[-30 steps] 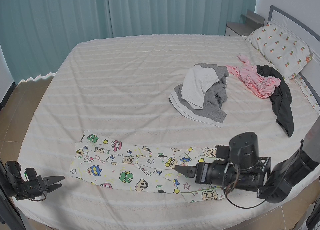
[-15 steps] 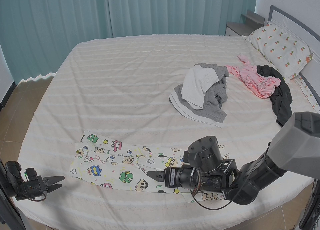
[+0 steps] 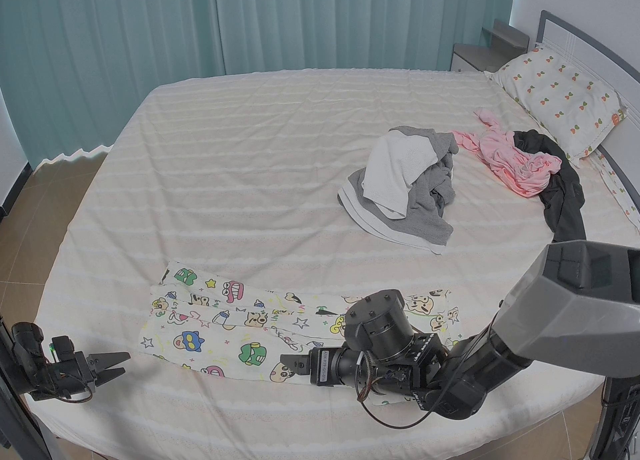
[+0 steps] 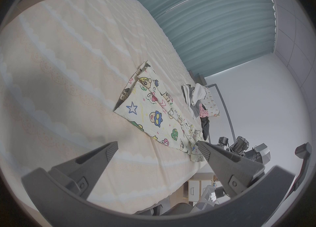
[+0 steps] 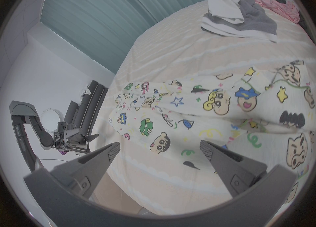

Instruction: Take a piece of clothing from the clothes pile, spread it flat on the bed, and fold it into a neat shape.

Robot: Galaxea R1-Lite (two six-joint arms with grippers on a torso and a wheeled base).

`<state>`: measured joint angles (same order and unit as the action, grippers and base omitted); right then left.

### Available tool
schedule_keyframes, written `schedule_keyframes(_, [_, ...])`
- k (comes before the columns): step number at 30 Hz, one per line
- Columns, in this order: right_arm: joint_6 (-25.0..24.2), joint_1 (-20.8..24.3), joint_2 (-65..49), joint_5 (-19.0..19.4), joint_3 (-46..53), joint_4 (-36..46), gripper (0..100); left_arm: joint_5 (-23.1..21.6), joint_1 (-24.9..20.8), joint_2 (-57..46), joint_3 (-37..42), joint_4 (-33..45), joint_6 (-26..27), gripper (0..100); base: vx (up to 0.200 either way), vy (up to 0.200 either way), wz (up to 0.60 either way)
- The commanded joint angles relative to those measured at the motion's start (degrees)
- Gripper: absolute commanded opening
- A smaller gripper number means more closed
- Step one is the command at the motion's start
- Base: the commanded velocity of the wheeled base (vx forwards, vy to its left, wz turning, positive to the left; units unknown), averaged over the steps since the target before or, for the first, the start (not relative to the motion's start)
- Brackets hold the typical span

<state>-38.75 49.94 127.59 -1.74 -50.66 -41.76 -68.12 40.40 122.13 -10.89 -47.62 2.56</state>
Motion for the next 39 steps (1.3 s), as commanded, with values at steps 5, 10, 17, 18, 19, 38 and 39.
schedule_keyframes(5, [-0.09,1.38,3.90,-0.01,-0.49,-0.07,100,0.01,-0.06,0.13,-0.01,-0.02,-0.01,100,0.000,0.000,0.00])
schedule_keyframes(10, [-0.09,0.42,4.60,-0.28,-1.10,0.02,100,0.01,-0.06,0.13,-0.01,-0.02,0.08,100,0.000,0.000,0.00])
schedule_keyframes(17, [-0.09,-2.75,4.60,-1.60,-1.28,-0.16,100,0.01,0.03,0.13,-0.01,-0.02,0.08,100,0.000,0.000,0.00])
schedule_keyframes(18, [-0.09,-3.01,4.69,-1.95,-1.37,-0.25,100,0.01,0.03,0.04,0.08,-0.02,0.08,100,0.000,0.000,0.00])
schedule_keyframes(19, [-0.09,-3.10,4.69,-2.04,-1.37,-0.33,100,0.01,0.03,0.13,0.08,-0.02,0.08,100,0.000,0.000,0.00])
schedule_keyframes(38, [0.08,-3.98,-16.41,0.60,12.78,-5.17,100,-0.08,3.90,-1.01,2.54,-0.02,-0.01,100,0.000,0.000,0.00])
schedule_keyframes(39, [-0.09,-4.94,-18.95,0.60,14.80,-5.26,100,-0.08,3.99,-1.01,2.71,-0.02,-0.01,100,0.000,0.000,0.00])
